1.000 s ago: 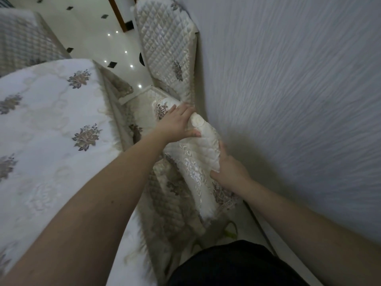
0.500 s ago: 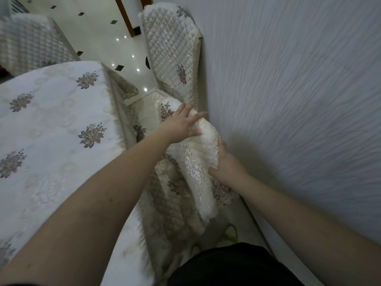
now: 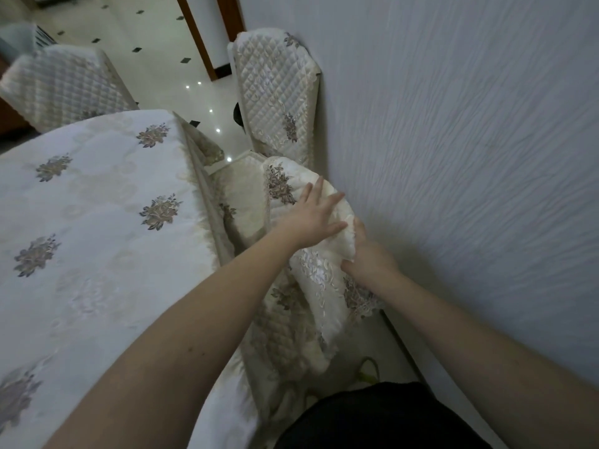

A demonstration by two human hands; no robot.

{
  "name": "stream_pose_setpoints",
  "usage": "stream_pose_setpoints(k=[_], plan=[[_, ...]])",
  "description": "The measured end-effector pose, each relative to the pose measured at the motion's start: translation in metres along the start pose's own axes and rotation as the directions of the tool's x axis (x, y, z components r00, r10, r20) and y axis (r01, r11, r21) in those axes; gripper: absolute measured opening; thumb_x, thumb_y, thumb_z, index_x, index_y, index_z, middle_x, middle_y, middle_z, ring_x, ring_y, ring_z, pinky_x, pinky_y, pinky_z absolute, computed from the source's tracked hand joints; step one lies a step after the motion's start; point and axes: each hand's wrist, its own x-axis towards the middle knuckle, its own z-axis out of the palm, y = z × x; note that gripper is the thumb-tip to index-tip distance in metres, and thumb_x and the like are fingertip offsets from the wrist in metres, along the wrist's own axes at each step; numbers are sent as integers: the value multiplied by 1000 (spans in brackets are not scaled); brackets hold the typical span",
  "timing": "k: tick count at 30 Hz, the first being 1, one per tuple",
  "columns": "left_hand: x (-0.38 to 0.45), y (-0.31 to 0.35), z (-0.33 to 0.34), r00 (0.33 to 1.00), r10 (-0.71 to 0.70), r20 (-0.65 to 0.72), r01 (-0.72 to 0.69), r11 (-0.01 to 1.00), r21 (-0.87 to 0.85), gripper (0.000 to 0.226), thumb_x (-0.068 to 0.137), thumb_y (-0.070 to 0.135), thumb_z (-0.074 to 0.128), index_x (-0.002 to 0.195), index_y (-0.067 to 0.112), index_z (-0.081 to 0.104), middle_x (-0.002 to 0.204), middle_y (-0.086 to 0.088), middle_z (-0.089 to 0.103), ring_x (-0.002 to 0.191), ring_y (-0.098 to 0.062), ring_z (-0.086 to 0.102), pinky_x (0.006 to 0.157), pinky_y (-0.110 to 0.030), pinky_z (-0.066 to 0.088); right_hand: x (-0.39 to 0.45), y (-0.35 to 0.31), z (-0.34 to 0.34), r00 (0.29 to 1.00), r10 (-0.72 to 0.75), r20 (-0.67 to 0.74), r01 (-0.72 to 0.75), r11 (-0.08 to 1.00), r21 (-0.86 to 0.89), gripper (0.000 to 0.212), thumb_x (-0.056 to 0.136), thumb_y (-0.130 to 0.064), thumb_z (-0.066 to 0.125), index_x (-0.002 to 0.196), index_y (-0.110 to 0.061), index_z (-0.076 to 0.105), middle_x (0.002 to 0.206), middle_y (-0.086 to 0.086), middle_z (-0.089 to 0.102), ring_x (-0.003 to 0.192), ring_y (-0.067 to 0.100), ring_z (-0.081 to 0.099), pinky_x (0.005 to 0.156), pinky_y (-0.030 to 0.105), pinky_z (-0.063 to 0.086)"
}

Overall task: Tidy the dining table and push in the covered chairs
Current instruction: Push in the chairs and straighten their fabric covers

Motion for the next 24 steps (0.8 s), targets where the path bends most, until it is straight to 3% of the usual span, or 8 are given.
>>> stream_pose_setpoints(k=[6,9,11,14,18,21,24], plan=[[-34,-16,21,997,58,-42,-59,998,-34,70,95,48,48,152,37,7,162,-4,-5,144,-30,20,109,-49,32,-11,0,2,997,72,-5,-71,993,89,93,87,-30,61,149,-30,-8,104,9,55,90,30,62,73,38,52],[-50,-21,29,994,80,-74,-85,994,-70,69,95,45,49,151,34,10,162,-6,3,142,-31,25,107,-48,35,-12,-1,7,998,47,-40,-35,964,264,91,84,-27,64,149,-30,1,114,13,60,94,30,62,81,45,53],[-57,-24,33,989,110,-103,-118,990,-80,67,95,42,49,152,29,15,161,-6,7,142,-29,26,107,-45,35,-16,3,8,996,16,-83,11,948,319,85,85,-31,62,149,-25,8,125,13,57,103,30,59,88,42,50],[-64,-25,32,983,124,-136,-135,988,-75,64,96,40,48,151,26,18,160,-6,13,142,-27,25,108,-42,33,-24,10,7,994,-37,-102,66,951,302,76,86,-29,61,149,-21,18,134,9,52,116,29,53,90,33,43],[-75,-16,41,987,102,-122,-113,990,-86,62,97,40,47,151,23,21,158,-6,20,140,-26,29,106,-40,33,-29,16,2,995,-15,-102,43,960,278,59,92,-32,53,145,-22,30,129,7,56,110,28,57,86,29,42],[-83,-3,53,994,48,-100,-59,993,-105,58,97,41,44,149,22,27,155,-4,28,138,-24,34,105,-40,37,-22,17,-8,991,-7,-136,45,960,275,49,96,-39,45,140,-17,40,127,7,59,107,25,58,88,32,45],[-88,11,59,987,-21,-159,12,998,-58,54,97,42,42,145,19,35,148,-2,41,128,-23,46,94,-37,45,-7,15,-22,990,-3,-143,45,956,289,54,96,-43,43,141,-14,38,130,11,56,112,26,56,95,40,46]])
